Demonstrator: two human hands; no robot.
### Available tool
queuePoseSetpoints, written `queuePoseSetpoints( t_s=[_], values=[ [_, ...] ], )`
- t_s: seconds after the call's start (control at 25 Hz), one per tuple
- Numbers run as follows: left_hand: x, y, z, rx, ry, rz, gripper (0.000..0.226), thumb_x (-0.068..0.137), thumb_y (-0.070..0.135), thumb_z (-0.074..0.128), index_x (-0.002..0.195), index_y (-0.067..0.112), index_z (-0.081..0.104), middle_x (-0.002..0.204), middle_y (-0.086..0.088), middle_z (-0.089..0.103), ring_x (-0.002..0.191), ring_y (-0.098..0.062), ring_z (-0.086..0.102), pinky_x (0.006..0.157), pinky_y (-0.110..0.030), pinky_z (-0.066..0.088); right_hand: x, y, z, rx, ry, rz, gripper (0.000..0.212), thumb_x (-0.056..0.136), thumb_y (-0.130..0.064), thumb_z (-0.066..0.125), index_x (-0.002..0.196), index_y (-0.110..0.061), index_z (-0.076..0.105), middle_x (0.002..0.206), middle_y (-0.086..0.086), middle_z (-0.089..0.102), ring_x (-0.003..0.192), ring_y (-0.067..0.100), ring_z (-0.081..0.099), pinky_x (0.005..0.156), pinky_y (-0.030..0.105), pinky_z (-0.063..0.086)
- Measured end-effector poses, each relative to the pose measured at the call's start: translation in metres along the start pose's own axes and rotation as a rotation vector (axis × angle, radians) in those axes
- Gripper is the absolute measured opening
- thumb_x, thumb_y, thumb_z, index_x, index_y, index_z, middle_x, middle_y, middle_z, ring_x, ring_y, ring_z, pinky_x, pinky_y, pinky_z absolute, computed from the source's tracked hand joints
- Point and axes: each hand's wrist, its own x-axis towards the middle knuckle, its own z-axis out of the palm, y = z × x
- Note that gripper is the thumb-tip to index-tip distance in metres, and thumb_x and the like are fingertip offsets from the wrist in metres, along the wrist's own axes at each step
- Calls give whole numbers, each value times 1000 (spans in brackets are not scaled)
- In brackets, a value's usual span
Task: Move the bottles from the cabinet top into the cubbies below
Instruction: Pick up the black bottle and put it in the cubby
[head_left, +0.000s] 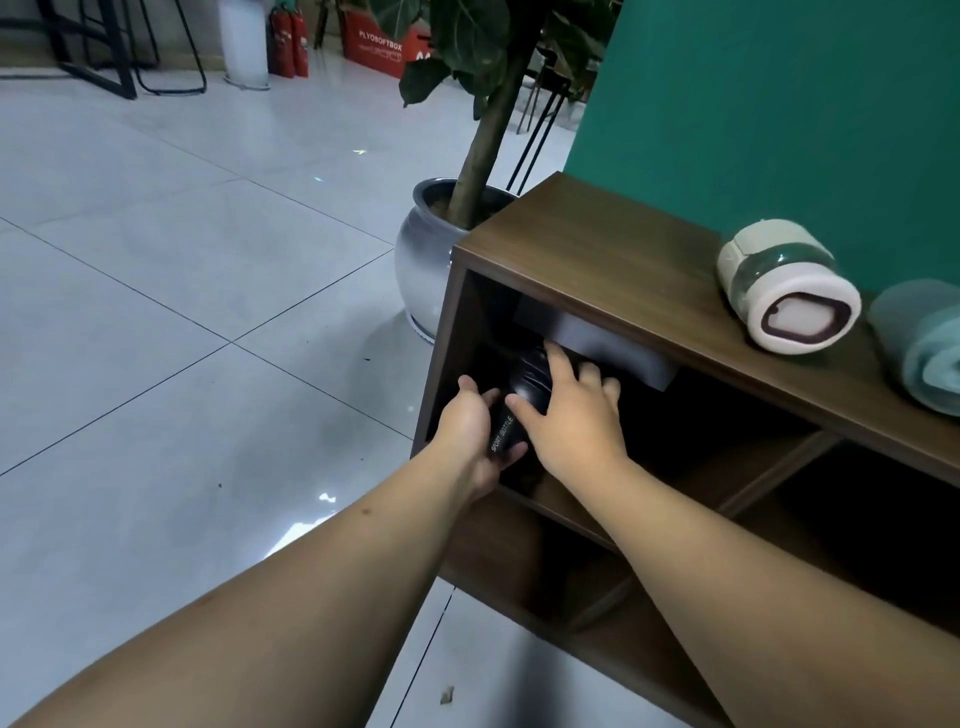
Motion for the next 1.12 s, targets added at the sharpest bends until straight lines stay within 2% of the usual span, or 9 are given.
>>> queuePoseSetpoints(
  t_s=[0.08, 0.24, 0.48, 0.6, 0.72, 0.8, 0.88, 0.96, 1.12],
  values=[
    [5, -1, 0, -31, -5, 4, 58, 113, 53, 33, 141, 13, 64, 107, -1, 65, 93, -19, 62, 113, -51, 51, 13, 1, -1, 28, -6, 16, 83, 113, -55, 63, 182, -31, 24, 174, 20, 42, 160, 48, 31, 136, 53, 31],
    [12, -1, 0, -101, -38, 4, 62, 112, 53, 35, 149, 11, 62, 138, -5, 60, 123, -21, 55, 121, -45, 44, 30, 4, 3, 46, -8, 1, 79, 113, -52, 64, 180, -31, 28, 177, 17, 43, 165, 48, 28, 136, 55, 31],
    [13, -3, 8, -127, -32, -7, 60, 112, 54, 34, 152, 14, 58, 122, -1, 55, 122, -22, 52, 122, -48, 42, 32, 6, -5, -98, -10, 21, 88, 112, -66, 55, 183, -41, 10, 191, 9, 20, 175, 42, 14, 142, 61, 17],
    [2, -7, 10, -20, 43, -35, 52, 111, 50, 38, 138, 15, 65, 115, -8, 73, 101, -28, 69, 103, -53, 57, -4, -5, -19, -76, 48, -32, 90, 111, -66, 57, 183, -32, 17, 188, 11, 25, 173, 39, 19, 143, 55, 17],
    [-41, -7, 20, 153, 14, -32, 33, 103, 34, 53, 112, 10, 75, 85, -9, 78, 73, -27, 74, 51, -31, 60, -66, -6, -46, 90, 193, -247, 62, 111, -41, 69, 168, -23, 55, 163, 1, 62, 154, 26, 52, 128, 45, 48],
    [-81, -4, 36, 254, -40, -8, 28, 103, 29, 55, 98, 10, 74, 69, -8, 77, 58, -22, 71, 42, -25, 53, -91, 4, -77, 130, 449, -344, 41, 102, -30, 75, 141, -17, 79, 132, 1, 80, 127, 25, 73, 108, 43, 63],
    [-117, 1, 63, 318, -89, 36, 33, 105, 34, 55, 97, 9, 75, 89, -14, 83, 74, -24, 75, 55, -33, 60, -91, 21, -119, 121, 680, -357, 32, 95, -21, 82, 126, -13, 85, 121, 6, 81, 115, 29, 73, 101, 42, 62],
    [-147, 12, 90, 360, -172, 96, 40, 108, 40, 53, 99, 9, 77, 102, -15, 80, 89, -28, 73, 68, -37, 62, -75, 36, -160, 45, 726, -232, 43, 93, -20, 89, 134, -14, 81, 137, 14, 74, 129, 35, 64, 110, 51, 58],
    [-172, 35, 139, 294, -269, 195, 51, 109, 54, 44, 119, 15, 76, 117, -10, 73, 104, -28, 71, 87, -45, 64, -32, 46, -208, -136, 309, 140, 87, 98, -54, 82, 173, -34, 41, 181, 17, 27, 164, 43, 34, 130, 55, 41]
  ],
)
